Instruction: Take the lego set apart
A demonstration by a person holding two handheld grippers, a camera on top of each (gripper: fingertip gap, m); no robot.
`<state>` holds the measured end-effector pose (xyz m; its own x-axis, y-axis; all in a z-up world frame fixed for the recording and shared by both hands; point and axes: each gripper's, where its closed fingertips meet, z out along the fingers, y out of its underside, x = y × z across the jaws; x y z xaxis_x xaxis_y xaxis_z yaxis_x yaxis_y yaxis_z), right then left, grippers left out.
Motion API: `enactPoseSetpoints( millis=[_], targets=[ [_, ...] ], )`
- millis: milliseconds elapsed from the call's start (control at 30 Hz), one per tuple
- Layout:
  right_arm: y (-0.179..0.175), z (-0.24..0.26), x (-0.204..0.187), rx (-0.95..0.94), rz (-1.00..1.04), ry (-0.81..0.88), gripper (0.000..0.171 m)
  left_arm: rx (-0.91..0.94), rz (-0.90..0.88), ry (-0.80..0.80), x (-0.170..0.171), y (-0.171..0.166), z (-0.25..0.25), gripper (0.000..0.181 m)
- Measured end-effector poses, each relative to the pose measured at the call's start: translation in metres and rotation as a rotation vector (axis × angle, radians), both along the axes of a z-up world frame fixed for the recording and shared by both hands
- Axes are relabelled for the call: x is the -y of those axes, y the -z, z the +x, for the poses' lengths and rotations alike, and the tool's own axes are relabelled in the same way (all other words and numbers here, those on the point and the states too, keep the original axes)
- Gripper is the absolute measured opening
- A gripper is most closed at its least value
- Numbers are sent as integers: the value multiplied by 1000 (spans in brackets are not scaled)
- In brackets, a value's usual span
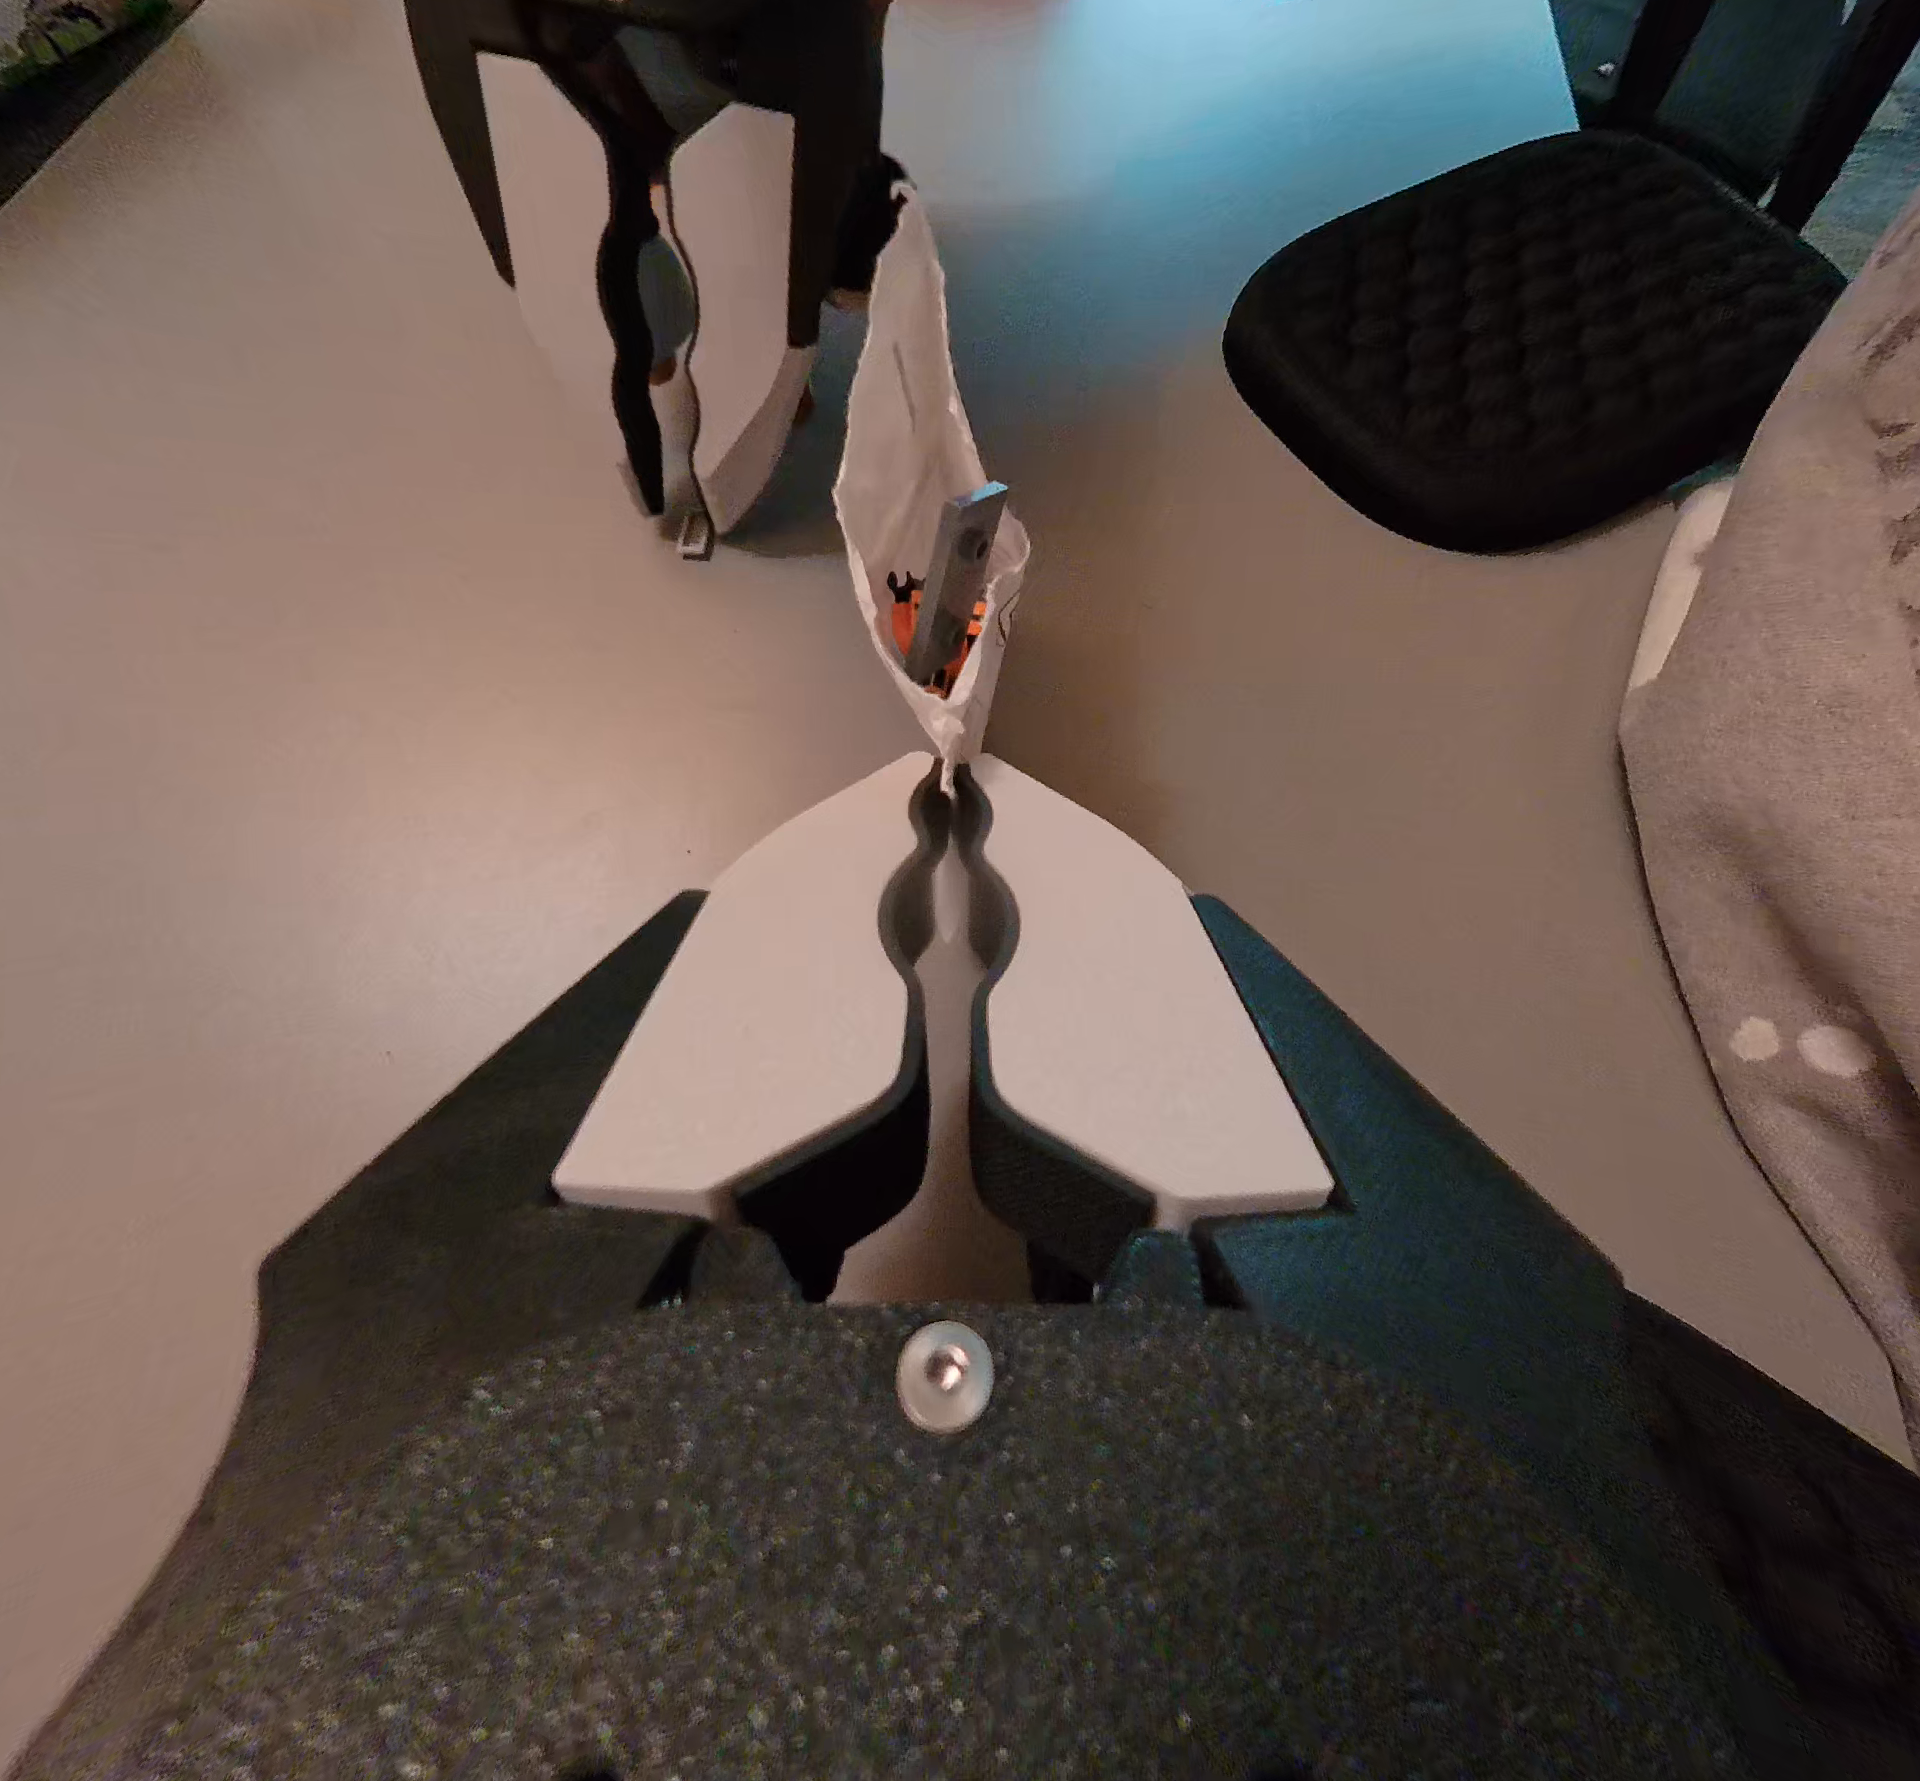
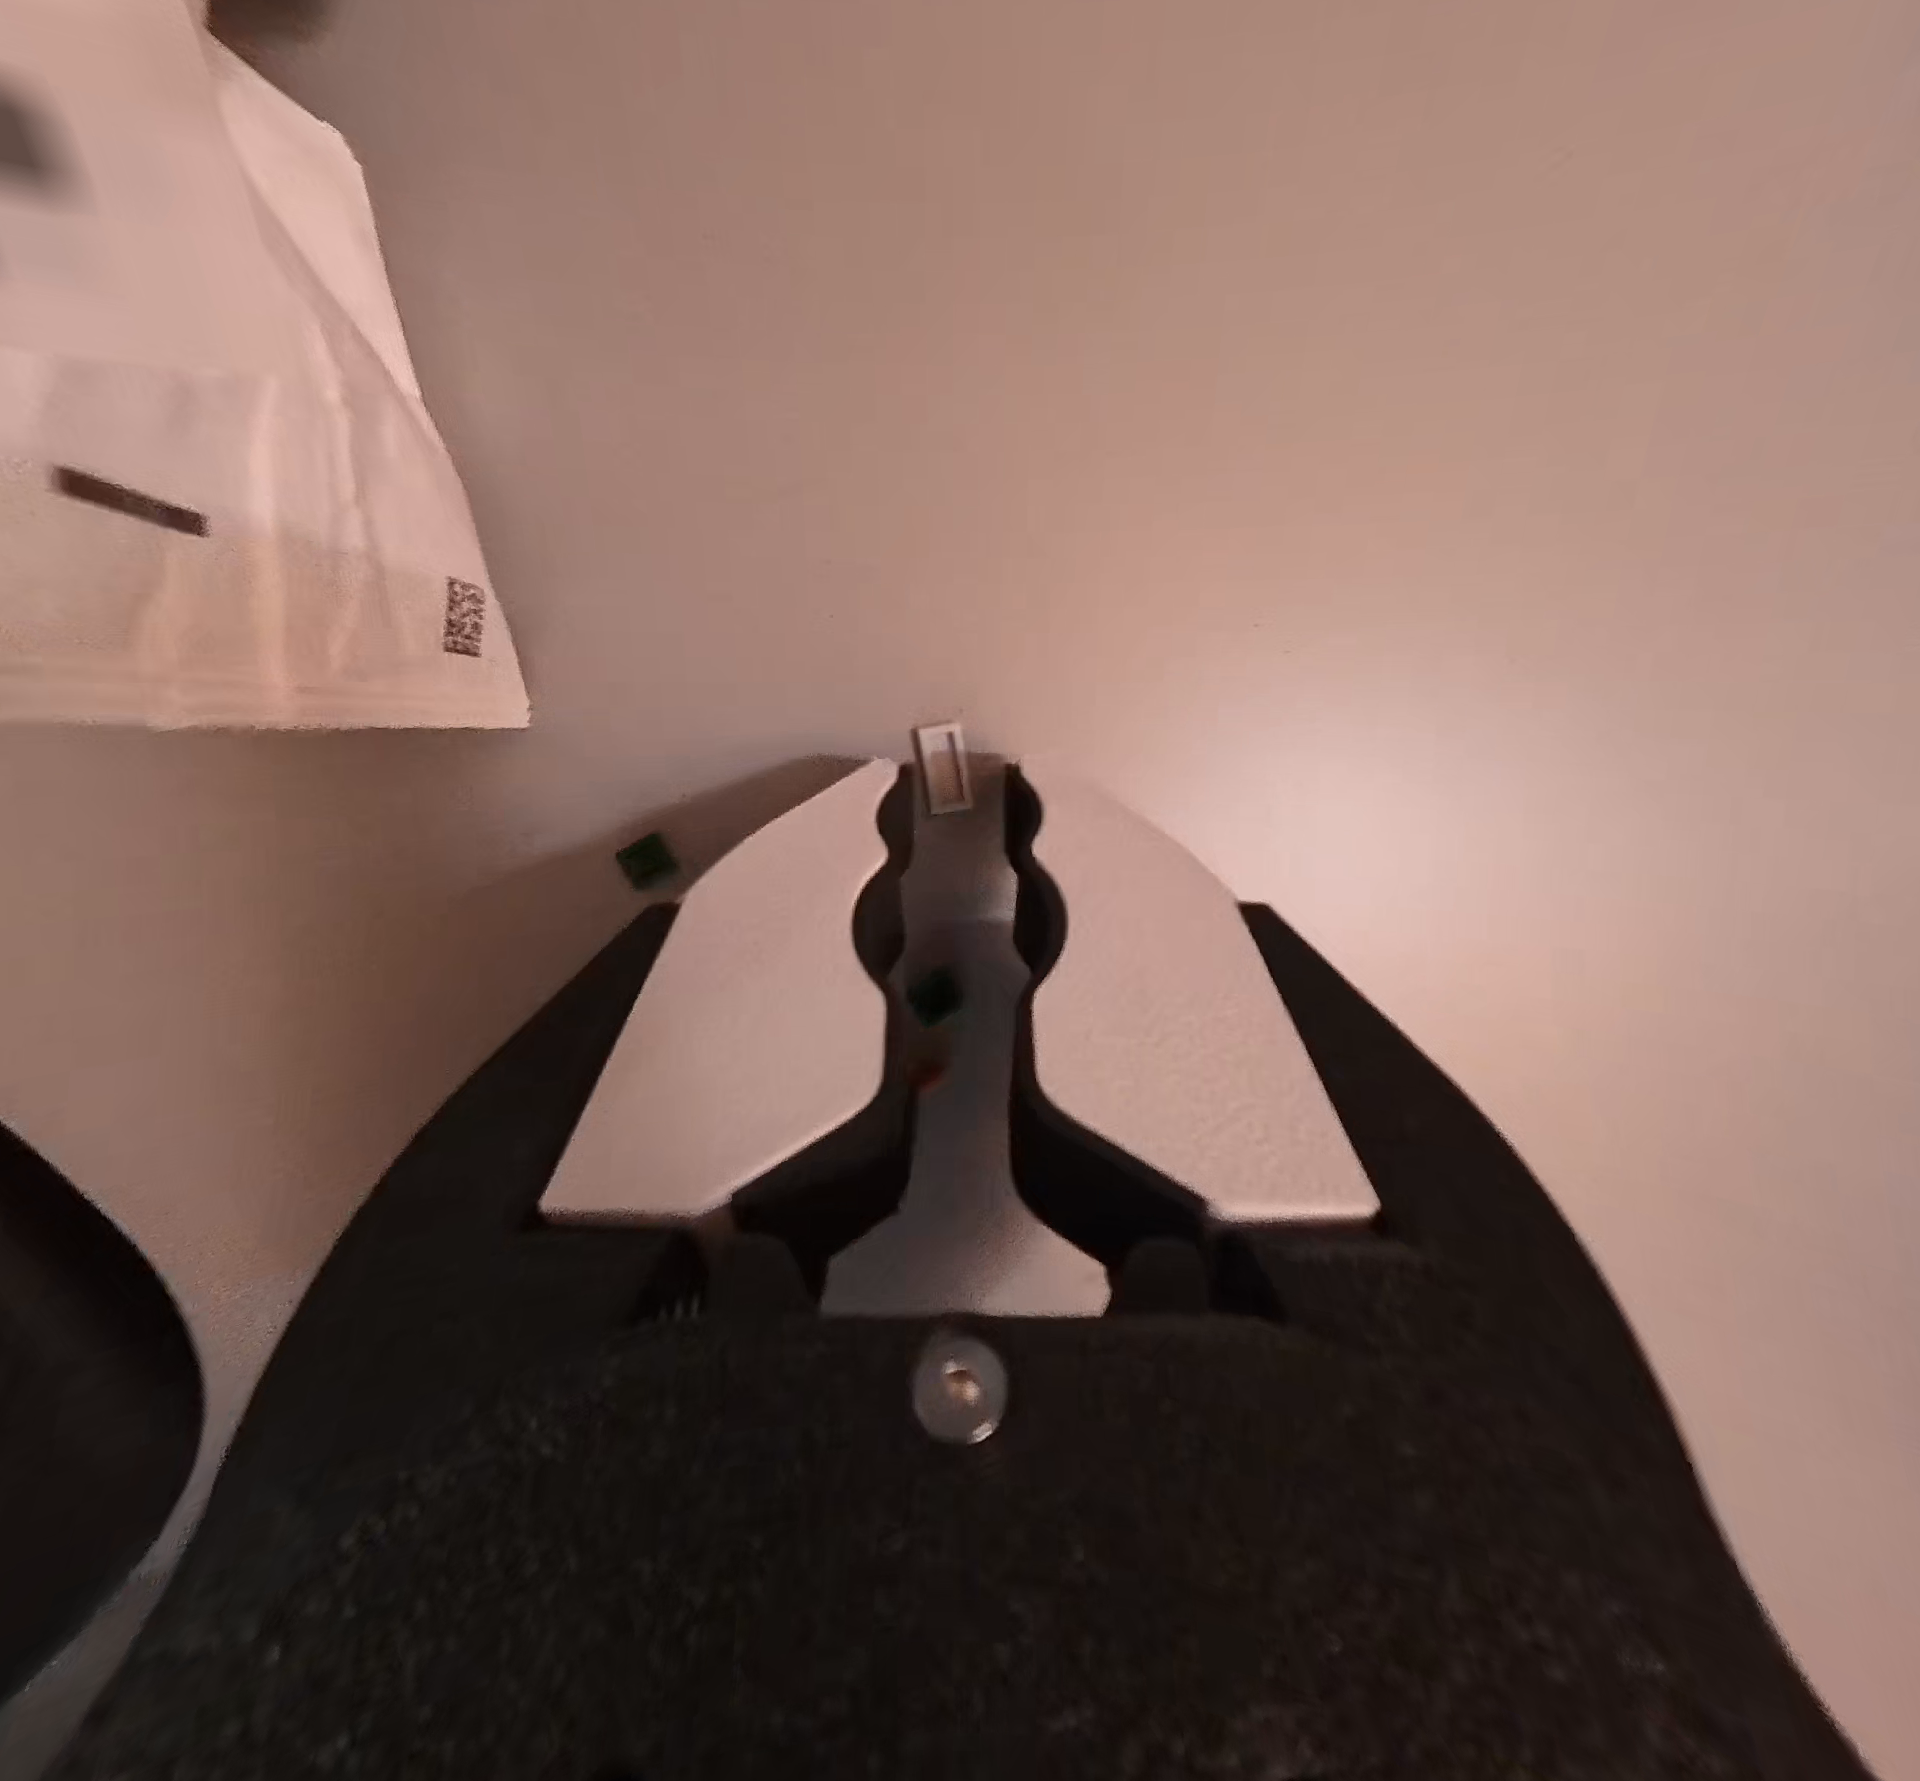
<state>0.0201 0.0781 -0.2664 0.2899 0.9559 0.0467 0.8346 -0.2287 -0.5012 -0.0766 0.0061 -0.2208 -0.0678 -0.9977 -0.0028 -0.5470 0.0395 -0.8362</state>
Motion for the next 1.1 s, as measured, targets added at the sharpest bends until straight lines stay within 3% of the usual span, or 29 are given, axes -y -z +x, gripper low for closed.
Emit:
enactPoseSetpoints(
  millis=[67,200,367,467,633,800,967,1100],
  targets=[
    [2,-3,0,-12,-24,-8,7,1,-2,0,0,0,0,1],
    [-3,-3,-2,-12,-18,-21,7,1,-9,-7,-1,1,-1,1],
    [-77,-40,19,-272,12,-103,7,-1,-23,-11,-1,2,0,1],
    [-108,-63,43,-334,14,-196,7,-10,-23,-7,-1,4,2,1],
    [-90,-73,62,-206,27,-275,12,-13,-16,-9,0,5,1,0],
    [-87,-72,68,-228,12,-282,17,-12,-14,-14,-1,5,0,1],
    [-93,-48,54,-260,38,-191,19,-22,-11,-24,-3,6,-2,1],
    [-75,-27,52,-271,-18,-147,20,-14,-25,-47,-8,2,-4,1]
  ],
)
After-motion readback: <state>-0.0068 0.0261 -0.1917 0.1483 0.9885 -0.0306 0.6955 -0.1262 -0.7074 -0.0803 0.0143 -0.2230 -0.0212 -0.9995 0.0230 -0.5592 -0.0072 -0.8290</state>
